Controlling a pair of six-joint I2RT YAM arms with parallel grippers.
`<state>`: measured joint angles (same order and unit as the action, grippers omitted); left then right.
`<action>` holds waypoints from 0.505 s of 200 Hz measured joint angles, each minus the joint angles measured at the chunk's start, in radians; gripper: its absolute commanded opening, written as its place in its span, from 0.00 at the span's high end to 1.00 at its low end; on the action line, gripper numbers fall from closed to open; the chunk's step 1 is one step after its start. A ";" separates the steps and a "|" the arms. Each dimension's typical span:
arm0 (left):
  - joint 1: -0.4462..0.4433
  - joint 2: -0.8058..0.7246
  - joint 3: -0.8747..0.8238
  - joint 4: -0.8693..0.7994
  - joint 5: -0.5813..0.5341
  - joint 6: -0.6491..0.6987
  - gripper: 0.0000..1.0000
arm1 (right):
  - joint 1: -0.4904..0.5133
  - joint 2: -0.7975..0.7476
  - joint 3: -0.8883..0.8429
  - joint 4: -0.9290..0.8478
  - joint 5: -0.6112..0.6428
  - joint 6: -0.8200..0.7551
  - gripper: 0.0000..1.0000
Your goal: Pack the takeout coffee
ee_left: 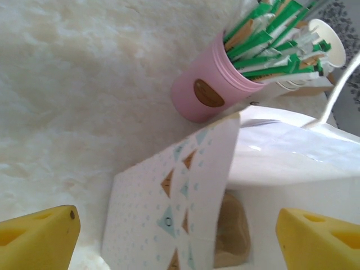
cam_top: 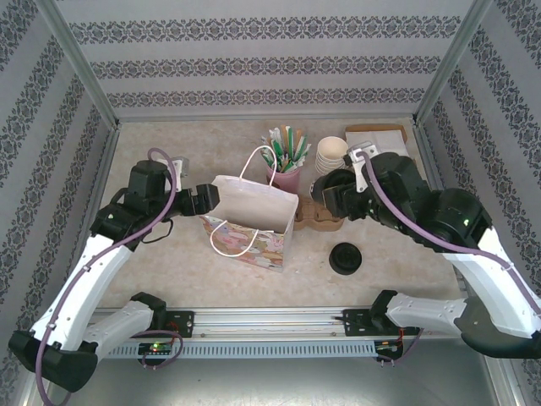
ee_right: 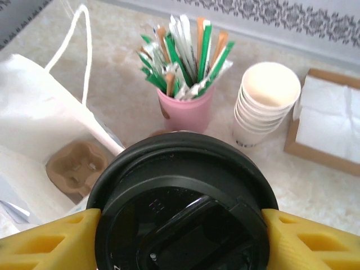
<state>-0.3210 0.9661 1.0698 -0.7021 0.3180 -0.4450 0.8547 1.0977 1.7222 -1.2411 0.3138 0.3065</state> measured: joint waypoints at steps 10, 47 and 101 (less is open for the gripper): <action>0.000 0.009 0.000 0.001 0.035 -0.001 0.12 | 0.000 0.016 0.033 -0.001 -0.003 -0.023 0.33; -0.003 0.042 0.000 0.006 0.128 -0.001 0.14 | 0.000 0.088 0.129 -0.006 -0.060 -0.104 0.33; -0.025 0.053 0.000 0.014 0.184 -0.005 0.15 | 0.001 0.168 0.213 -0.011 -0.174 -0.182 0.35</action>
<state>-0.3462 1.0187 1.0702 -0.6876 0.5022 -0.4503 0.8558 1.2655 1.9350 -1.2518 0.1398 0.1249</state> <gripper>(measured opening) 0.850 0.664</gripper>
